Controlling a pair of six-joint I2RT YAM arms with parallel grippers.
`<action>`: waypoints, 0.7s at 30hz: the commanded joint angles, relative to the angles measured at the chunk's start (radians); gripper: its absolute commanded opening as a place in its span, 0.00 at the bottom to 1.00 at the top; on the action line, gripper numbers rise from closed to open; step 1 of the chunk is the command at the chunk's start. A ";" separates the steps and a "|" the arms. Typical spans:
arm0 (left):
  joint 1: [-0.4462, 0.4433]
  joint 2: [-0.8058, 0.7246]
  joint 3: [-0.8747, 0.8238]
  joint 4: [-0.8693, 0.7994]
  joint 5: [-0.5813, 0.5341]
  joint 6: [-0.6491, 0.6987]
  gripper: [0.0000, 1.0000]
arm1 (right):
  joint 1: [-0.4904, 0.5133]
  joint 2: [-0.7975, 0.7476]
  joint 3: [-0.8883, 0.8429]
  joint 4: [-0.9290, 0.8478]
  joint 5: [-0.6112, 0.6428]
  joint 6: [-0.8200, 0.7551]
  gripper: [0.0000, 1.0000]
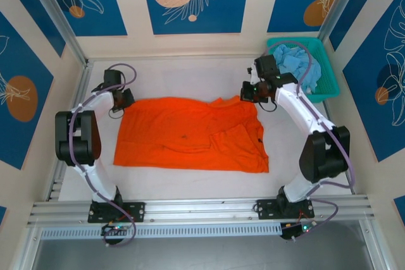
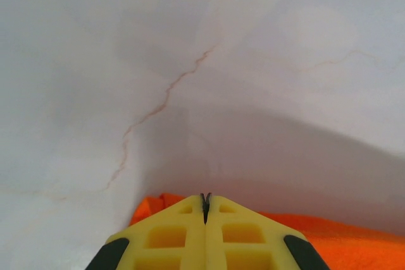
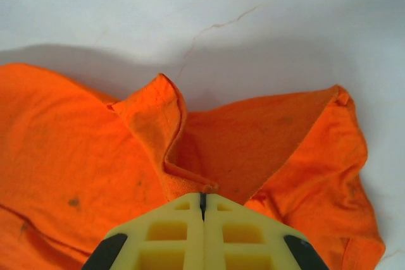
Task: Fold and stack the t-shirts
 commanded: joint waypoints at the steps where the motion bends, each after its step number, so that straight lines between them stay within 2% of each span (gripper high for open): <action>1: -0.001 -0.064 -0.044 0.032 -0.077 -0.043 0.00 | 0.008 -0.096 -0.081 -0.005 -0.028 -0.020 0.00; 16: 0.000 -0.213 -0.202 -0.047 -0.194 -0.165 0.00 | 0.022 -0.358 -0.370 -0.030 -0.001 -0.027 0.00; 21: -0.001 -0.251 -0.259 -0.092 -0.197 -0.207 0.03 | 0.020 -0.442 -0.465 -0.054 0.008 0.004 0.00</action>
